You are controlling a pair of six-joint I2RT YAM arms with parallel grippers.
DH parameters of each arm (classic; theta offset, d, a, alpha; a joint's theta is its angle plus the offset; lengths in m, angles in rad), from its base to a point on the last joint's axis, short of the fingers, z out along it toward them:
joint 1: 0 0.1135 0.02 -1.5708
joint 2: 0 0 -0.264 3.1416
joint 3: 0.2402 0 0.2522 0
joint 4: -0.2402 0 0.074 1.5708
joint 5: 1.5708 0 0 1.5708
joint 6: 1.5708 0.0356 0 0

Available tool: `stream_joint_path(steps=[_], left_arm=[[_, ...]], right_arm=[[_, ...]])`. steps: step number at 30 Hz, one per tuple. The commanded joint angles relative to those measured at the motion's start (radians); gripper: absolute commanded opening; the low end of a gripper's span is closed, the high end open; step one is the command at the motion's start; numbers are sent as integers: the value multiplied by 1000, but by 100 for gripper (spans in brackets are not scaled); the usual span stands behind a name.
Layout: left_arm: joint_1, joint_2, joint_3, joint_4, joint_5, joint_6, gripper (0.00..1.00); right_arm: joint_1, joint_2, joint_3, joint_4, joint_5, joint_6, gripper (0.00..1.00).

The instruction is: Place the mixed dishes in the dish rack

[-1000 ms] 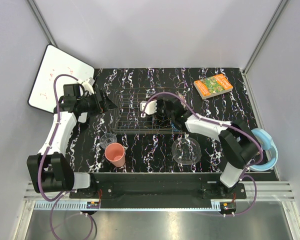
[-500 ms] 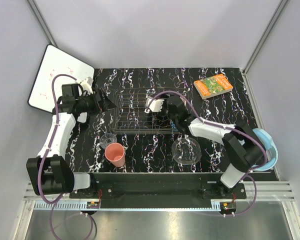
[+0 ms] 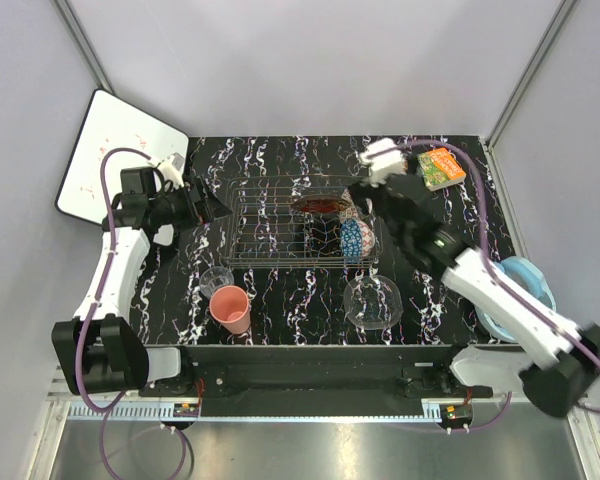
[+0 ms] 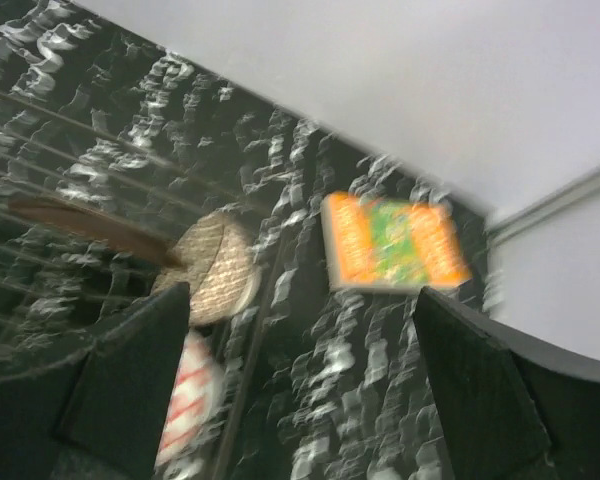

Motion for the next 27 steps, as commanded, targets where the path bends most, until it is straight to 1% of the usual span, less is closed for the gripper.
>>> stream_joint_path(steps=[1, 2, 3, 4, 5, 6, 8, 9, 11, 12, 15, 18, 22, 27], left_arm=[[6, -44, 57, -4, 7, 28, 99], [5, -47, 58, -9, 1, 34, 99], [6, -54, 60, -15, -2, 37, 99], [6, -59, 60, -16, -4, 40, 99], [6, -62, 60, -21, -8, 46, 99], [6, -71, 60, -24, -10, 48, 99], [6, -77, 65, -29, -13, 49, 99], [6, -82, 72, -38, -13, 49, 99], [6, -87, 81, -52, -18, 54, 99], [5, -93, 89, -70, -21, 60, 99], [6, -100, 101, -113, -41, 81, 99], [5, -119, 100, -138, -65, 109, 99], [6, -145, 94, -148, -97, 131, 99], [6, -165, 89, -164, -99, 118, 99]], right_arm=[[-75, -263, -124, -274, -204, 625, 100], [-92, -299, -181, -295, -210, 709, 100], [-117, -349, -209, -350, -209, 860, 100], [-149, -371, -232, -378, -220, 916, 100], [-155, -394, -285, -410, -194, 984, 100], [-158, -443, -322, -444, -180, 1097, 100], [-161, -483, -417, -461, -210, 1202, 100], [-160, -503, -446, -495, -218, 1324, 100], [-163, -514, -532, -516, -243, 1429, 100], [-163, -523, -563, -518, -259, 1519, 99], [-163, -532, -660, -519, -319, 1666, 99], [-161, -555, -718, -535, -350, 1742, 99], [-163, -575, -755, -544, -332, 1768, 99], [-163, -532, -779, -541, -325, 1820, 98]])
